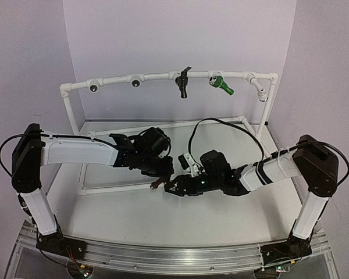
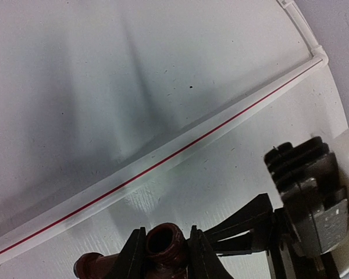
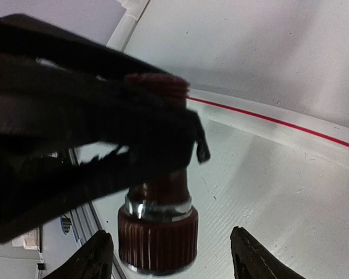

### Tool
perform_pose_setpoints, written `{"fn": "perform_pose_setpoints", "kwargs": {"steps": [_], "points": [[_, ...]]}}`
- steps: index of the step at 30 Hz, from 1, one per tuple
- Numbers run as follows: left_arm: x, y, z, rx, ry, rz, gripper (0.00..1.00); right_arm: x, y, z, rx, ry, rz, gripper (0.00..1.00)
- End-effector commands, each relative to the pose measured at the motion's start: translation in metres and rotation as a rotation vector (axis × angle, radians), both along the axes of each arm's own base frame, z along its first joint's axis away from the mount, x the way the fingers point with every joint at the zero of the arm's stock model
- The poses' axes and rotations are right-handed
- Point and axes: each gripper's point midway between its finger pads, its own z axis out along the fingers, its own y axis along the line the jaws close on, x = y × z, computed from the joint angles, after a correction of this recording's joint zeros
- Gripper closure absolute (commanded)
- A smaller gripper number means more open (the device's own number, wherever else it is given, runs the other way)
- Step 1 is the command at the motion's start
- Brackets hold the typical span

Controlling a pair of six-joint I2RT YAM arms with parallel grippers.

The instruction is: Install the water faucets

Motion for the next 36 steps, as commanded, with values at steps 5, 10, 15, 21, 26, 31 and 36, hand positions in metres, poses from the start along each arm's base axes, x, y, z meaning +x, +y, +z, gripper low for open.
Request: {"fn": "perform_pose_setpoints", "kwargs": {"steps": [5,10,15,21,26,31,36], "points": [[0.000,-0.021,0.017,-0.097,-0.009,-0.042,0.99,0.012,0.027,0.028,0.131,-0.024,0.008,0.63],[-0.001,-0.017,0.027,-0.110,-0.030,-0.046,0.84,0.009,0.025,0.024,0.145,-0.006,0.006,1.00],[-0.009,-0.012,0.057,-0.190,-0.073,-0.109,0.27,0.004,0.014,0.032,0.174,-0.033,0.002,1.00],[-0.032,0.017,0.101,-0.428,-0.119,-0.234,0.10,-0.004,-0.010,0.062,0.256,-0.096,0.042,1.00],[-0.062,0.033,0.119,-0.602,-0.119,-0.395,0.08,-0.023,-0.025,0.104,0.340,-0.185,0.115,1.00],[-0.089,0.033,0.130,-0.684,-0.120,-0.534,0.13,-0.041,-0.031,0.158,0.462,-0.262,0.193,1.00],[-0.111,0.030,0.151,-0.783,-0.112,-0.662,0.19,-0.052,-0.028,0.185,0.540,-0.270,0.258,1.00]]}}
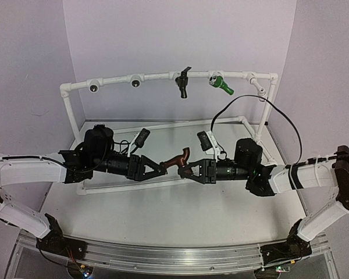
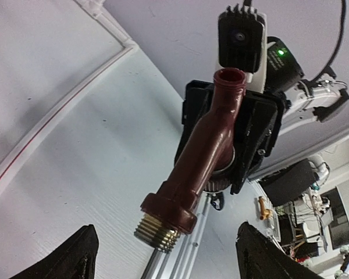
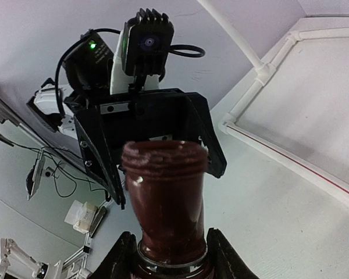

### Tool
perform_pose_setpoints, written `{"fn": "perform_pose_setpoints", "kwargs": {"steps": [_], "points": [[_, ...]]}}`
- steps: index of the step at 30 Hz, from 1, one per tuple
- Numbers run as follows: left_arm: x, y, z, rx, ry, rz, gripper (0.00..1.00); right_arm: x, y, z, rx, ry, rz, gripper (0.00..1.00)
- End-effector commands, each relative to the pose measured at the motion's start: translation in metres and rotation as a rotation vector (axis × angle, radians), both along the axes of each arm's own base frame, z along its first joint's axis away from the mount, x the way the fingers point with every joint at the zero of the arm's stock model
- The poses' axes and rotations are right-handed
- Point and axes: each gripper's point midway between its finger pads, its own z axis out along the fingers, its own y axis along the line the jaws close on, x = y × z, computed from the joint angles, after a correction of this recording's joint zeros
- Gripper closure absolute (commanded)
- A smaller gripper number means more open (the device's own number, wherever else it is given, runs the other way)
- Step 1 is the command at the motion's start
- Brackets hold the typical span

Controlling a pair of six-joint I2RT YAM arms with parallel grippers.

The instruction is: Install the water faucets

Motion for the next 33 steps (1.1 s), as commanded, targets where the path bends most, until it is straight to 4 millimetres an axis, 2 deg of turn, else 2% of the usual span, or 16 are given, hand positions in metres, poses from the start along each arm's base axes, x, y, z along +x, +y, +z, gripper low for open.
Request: {"fn": "perform_pose_setpoints", "kwargs": {"steps": [1,13,18,21,22,25,28,30,33], "points": [[-0.027,-0.005,0.050,-0.183,-0.089,-0.168,0.22,-0.014,0.003,0.046,0.131,-0.083,0.089,1.00],[-0.022,-0.011,0.049,-0.186,-0.062,-0.169,0.61,-0.019,0.008,0.043,0.150,-0.066,0.113,1.00],[-0.021,-0.011,0.054,-0.194,-0.088,-0.161,0.84,-0.020,0.010,0.038,0.141,-0.055,0.114,1.00],[-0.020,-0.008,0.053,-0.191,-0.116,-0.150,0.98,-0.017,0.008,0.031,0.124,-0.048,0.089,0.89],[-0.020,-0.008,0.052,-0.189,-0.125,-0.147,1.00,-0.016,0.008,0.027,0.108,-0.044,0.079,0.82],[-0.021,-0.006,0.048,-0.182,-0.148,-0.147,1.00,-0.011,0.008,0.015,0.015,-0.065,0.057,0.61],[-0.023,-0.005,0.043,-0.169,-0.165,-0.164,1.00,-0.009,0.009,0.004,-0.106,-0.082,0.061,0.45],[-0.024,-0.004,0.037,-0.149,-0.171,-0.178,1.00,-0.007,0.009,0.003,-0.153,-0.097,0.069,0.37],[-0.024,-0.004,0.027,-0.111,-0.166,-0.189,1.00,-0.010,0.009,0.014,-0.155,-0.111,0.087,0.28]]}}
